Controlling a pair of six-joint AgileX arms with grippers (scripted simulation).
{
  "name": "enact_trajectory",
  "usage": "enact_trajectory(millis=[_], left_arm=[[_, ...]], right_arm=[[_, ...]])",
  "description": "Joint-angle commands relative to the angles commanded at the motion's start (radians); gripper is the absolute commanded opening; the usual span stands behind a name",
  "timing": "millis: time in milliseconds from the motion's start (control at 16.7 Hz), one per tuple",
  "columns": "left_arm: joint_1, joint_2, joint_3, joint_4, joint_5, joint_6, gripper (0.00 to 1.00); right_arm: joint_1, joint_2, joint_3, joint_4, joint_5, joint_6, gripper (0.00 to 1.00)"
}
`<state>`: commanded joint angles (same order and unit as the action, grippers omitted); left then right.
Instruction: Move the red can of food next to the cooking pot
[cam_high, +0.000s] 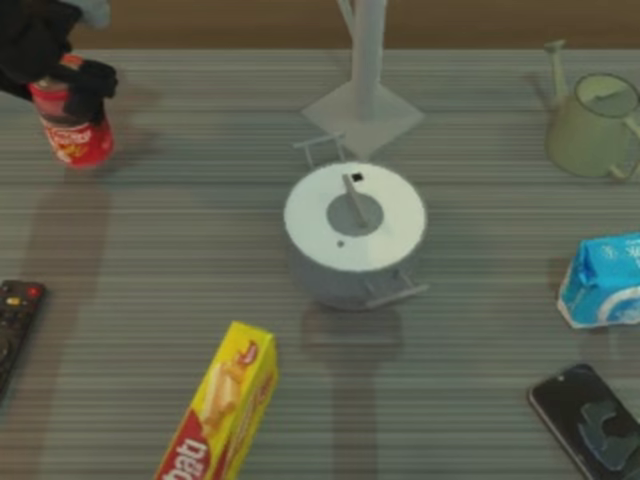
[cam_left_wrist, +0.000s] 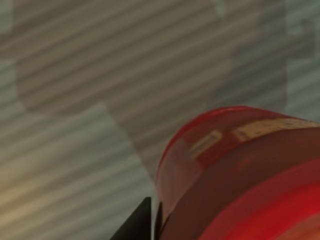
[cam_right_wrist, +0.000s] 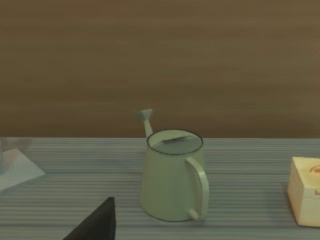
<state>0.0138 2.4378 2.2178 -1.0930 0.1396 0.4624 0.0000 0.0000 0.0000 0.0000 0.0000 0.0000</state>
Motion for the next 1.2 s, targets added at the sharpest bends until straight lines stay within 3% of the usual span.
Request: enact_trajectory(millis=[360,840,1200], left_arm=[[0.016,-0.323,-0.315,-0.009,-0.002,0.005,0.00],[0.007,-0.361,-0.358,-0.005,-0.007,-0.007,0.00],[-0.108,-0.411,-0.501,0.092,-0.080,-0.261,0.00]], right_arm=[[0.000,0.000,0.000,0.000,0.000,0.000,1.00],[0.000,0.000,0.000,0.000,0.000,0.000,1.00],[0.000,0.000,0.000,0.000,0.000,0.000,1.00]])
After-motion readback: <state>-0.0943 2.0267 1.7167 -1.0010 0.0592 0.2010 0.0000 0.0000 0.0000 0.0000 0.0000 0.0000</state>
